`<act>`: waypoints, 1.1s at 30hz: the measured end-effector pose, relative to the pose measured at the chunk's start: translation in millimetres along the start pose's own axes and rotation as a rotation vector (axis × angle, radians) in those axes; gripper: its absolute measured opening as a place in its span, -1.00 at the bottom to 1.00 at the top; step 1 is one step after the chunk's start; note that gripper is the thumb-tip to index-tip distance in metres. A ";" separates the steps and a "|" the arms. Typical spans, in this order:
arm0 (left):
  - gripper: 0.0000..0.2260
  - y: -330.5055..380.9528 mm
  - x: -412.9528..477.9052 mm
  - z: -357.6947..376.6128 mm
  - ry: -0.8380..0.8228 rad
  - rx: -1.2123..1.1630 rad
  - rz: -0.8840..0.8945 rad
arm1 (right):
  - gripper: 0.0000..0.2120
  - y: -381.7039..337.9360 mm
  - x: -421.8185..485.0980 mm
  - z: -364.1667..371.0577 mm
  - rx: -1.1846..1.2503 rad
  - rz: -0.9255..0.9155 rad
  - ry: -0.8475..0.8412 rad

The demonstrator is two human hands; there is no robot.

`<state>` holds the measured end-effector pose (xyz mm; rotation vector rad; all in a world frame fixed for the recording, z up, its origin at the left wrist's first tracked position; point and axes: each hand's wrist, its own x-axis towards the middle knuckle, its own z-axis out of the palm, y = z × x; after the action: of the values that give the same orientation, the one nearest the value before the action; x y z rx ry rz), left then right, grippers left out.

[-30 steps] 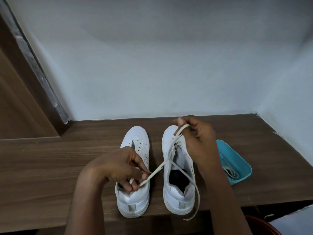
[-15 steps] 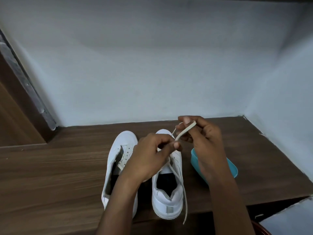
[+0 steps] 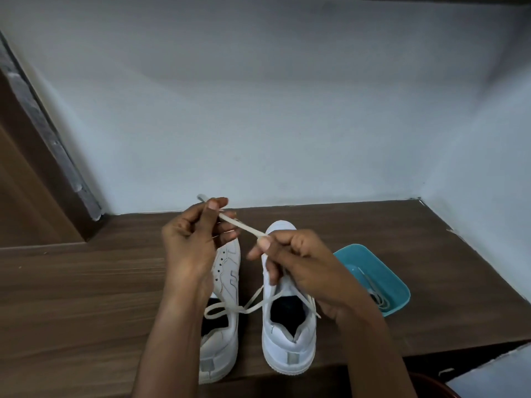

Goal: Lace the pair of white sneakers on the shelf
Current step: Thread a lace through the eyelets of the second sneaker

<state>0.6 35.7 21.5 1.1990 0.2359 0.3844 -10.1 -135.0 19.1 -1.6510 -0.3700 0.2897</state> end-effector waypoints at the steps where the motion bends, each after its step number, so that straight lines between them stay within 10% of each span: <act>1: -0.83 -1.0 4.1 -7.0 0.044 -0.036 -0.019 | -0.71 -0.6 -1.0 -5.8 0.000 -0.018 0.041; 14: -0.87 -30.0 28.3 -34.2 0.302 -0.174 -0.357 | -0.71 18.9 -2.9 -44.4 0.329 -0.015 0.451; 20: -0.70 -17.8 5.4 -27.0 0.291 1.105 -0.039 | -0.79 22.3 -3.2 -46.6 0.094 -0.010 0.391; 22: -0.64 -5.7 -4.3 -13.2 0.360 1.161 0.185 | -0.87 22.0 -3.3 -43.9 0.040 0.017 0.342; 25: -0.70 -6.9 -3.8 4.5 -0.038 0.816 0.363 | -0.92 19.9 -1.7 -34.9 -0.002 -0.007 0.298; 28: -0.73 -21.6 -8.4 19.2 -0.519 0.573 0.163 | -0.97 20.5 5.1 -24.8 -0.068 -0.114 0.329; 33: -0.60 -36.5 -6.3 21.0 -0.548 0.692 0.087 | -0.91 34.4 14.3 -20.4 -0.190 -0.168 0.402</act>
<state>8.8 3.8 -5.5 1.9476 -0.1808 0.0245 13.5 -150.9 -12.5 -1.8028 -0.2334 -0.2089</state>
